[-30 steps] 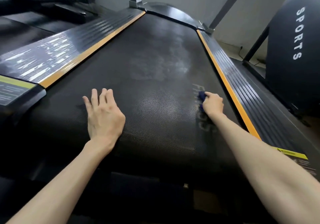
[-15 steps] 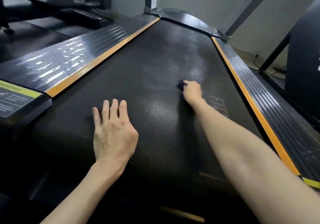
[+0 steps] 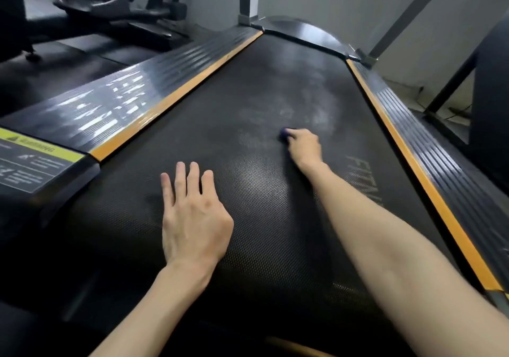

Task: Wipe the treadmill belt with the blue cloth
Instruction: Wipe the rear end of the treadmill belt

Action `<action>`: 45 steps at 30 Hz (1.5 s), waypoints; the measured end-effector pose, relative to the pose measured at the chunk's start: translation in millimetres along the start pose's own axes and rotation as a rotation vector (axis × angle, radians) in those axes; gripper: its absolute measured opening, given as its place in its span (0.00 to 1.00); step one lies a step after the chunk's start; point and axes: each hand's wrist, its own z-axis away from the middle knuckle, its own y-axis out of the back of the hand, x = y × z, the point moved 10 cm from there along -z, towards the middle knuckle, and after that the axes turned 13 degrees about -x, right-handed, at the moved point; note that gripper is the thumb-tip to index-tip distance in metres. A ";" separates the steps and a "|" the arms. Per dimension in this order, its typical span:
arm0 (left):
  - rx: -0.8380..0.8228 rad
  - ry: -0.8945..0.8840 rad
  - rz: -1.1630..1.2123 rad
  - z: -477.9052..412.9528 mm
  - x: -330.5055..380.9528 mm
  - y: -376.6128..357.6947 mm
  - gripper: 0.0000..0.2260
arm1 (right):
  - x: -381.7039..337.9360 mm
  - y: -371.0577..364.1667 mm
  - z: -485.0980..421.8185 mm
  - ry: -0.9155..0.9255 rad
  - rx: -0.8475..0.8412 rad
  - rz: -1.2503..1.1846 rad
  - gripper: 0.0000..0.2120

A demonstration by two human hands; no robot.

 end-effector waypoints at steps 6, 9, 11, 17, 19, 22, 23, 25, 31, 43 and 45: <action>-0.010 0.002 0.009 -2.3 3.6 -3.7 0.21 | 70.9 33.2 26.3 -0.390 0.022 0.038 0.18; -0.015 -0.007 0.013 -2.3 4.7 -5.7 0.21 | -13.6 3.9 35.3 -0.074 -0.005 -0.024 0.18; -0.005 -0.012 0.020 -1.8 3.5 -3.3 0.21 | -63.9 -19.6 56.7 0.208 -0.101 -0.017 0.17; 0.045 -0.060 0.036 1.2 3.4 2.5 0.23 | 122.9 69.6 104.7 -0.248 0.060 0.079 0.17; 0.042 -0.100 0.004 1.1 10.8 1.3 0.22 | 168.4 90.9 128.8 -0.407 0.067 0.086 0.17; 0.043 -0.206 -0.074 0.8 25.3 0.0 0.21 | 169.0 90.7 137.3 -0.417 0.093 0.040 0.17; 0.053 -0.216 -0.082 1.9 27.6 1.6 0.19 | 163.3 87.1 140.2 -0.355 0.105 0.019 0.17; 0.043 -0.177 -0.041 4.1 33.6 3.8 0.17 | 146.9 81.3 158.1 -0.161 0.096 -0.017 0.17; 0.022 -0.511 0.101 33.2 145.7 -5.5 0.22 | 115.5 82.0 246.2 0.184 -0.012 -0.120 0.17; -0.095 -0.450 0.220 35.8 149.6 -32.6 0.23 | 198.3 88.3 155.8 -0.265 0.023 -0.040 0.21; -0.093 -0.445 0.242 34.8 148.2 -31.6 0.20 | 180.3 88.7 184.4 -0.163 0.036 -0.005 0.18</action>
